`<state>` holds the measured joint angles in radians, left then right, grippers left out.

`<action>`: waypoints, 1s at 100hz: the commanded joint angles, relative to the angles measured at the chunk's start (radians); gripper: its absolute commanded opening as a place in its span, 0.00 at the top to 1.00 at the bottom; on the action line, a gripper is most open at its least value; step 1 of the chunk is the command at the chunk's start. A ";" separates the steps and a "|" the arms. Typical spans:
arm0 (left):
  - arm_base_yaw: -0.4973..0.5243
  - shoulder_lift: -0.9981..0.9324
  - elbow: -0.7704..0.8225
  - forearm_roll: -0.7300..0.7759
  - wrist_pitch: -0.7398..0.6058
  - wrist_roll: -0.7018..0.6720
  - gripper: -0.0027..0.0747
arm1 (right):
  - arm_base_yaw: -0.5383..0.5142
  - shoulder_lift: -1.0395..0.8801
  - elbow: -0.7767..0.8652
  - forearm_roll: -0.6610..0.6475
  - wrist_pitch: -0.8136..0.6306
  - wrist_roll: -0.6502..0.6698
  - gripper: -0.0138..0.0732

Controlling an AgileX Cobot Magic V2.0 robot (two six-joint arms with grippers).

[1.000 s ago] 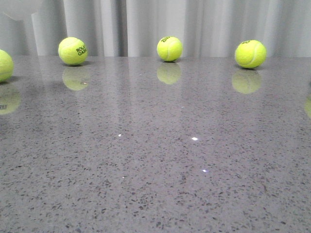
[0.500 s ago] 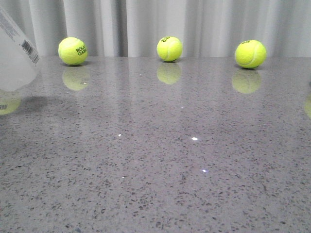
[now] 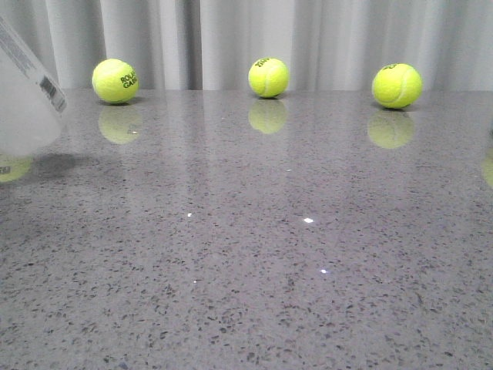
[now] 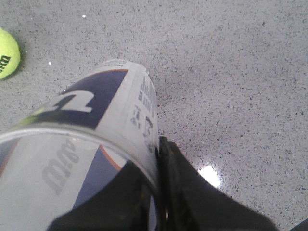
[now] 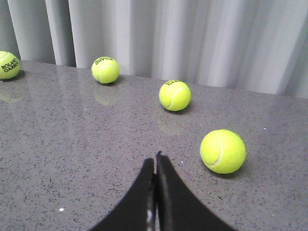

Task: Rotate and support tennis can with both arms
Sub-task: 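Lift the can with the left gripper and stand it upright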

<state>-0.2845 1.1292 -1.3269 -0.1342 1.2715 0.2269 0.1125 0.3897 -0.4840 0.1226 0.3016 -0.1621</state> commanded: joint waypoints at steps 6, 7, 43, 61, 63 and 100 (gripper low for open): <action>-0.008 0.027 -0.017 -0.034 0.002 -0.009 0.88 | -0.006 0.005 -0.026 0.004 -0.081 0.001 0.92; -0.008 0.030 -0.017 -0.033 0.002 -0.009 0.88 | -0.006 0.005 -0.026 0.004 -0.081 0.001 0.92; -0.051 0.130 -0.088 -0.033 0.002 -0.005 0.35 | -0.006 0.005 -0.026 0.004 -0.081 0.001 0.92; -0.051 0.195 -0.215 -0.026 0.002 0.000 0.20 | -0.006 0.005 -0.026 0.004 -0.081 0.001 0.92; -0.051 0.200 -0.223 -0.026 0.002 0.001 0.20 | -0.006 0.005 -0.026 0.004 -0.081 0.001 0.92; -0.051 0.250 -0.310 0.029 0.002 0.002 0.21 | -0.006 0.005 -0.026 0.004 -0.081 0.001 0.92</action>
<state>-0.3264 1.4081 -1.5970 -0.1105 1.2607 0.2288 0.1125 0.3897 -0.4840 0.1226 0.3016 -0.1621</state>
